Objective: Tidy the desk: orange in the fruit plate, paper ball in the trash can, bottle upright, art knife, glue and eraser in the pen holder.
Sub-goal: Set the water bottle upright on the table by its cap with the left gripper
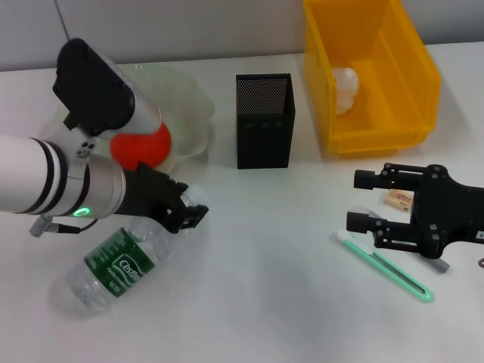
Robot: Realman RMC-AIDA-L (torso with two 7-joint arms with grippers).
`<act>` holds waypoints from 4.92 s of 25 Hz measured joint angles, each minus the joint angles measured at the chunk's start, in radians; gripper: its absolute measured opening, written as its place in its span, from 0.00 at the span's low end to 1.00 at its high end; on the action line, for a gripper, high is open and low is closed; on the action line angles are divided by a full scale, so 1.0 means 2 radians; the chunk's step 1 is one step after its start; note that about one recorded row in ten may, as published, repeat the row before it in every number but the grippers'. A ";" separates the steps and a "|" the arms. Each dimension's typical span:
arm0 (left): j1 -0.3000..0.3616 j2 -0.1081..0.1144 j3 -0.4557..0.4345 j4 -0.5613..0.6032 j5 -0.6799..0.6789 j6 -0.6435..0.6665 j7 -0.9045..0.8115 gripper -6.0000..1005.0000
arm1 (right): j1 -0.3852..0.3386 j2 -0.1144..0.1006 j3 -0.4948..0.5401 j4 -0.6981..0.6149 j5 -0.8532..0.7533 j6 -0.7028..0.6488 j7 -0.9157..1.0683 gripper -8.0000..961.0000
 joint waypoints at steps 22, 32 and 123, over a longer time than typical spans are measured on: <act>0.057 0.003 -0.015 0.105 -0.038 0.001 0.006 0.44 | 0.000 -0.001 0.018 0.000 0.000 -0.001 -0.003 0.68; 0.075 0.003 -0.023 0.134 -0.047 -0.003 0.007 0.44 | 0.001 -0.001 0.018 -0.002 0.000 -0.001 -0.004 0.68; 0.119 0.003 -0.073 0.118 -0.147 -0.056 0.107 0.52 | 0.010 -0.001 0.020 0.000 -0.001 0.006 0.000 0.68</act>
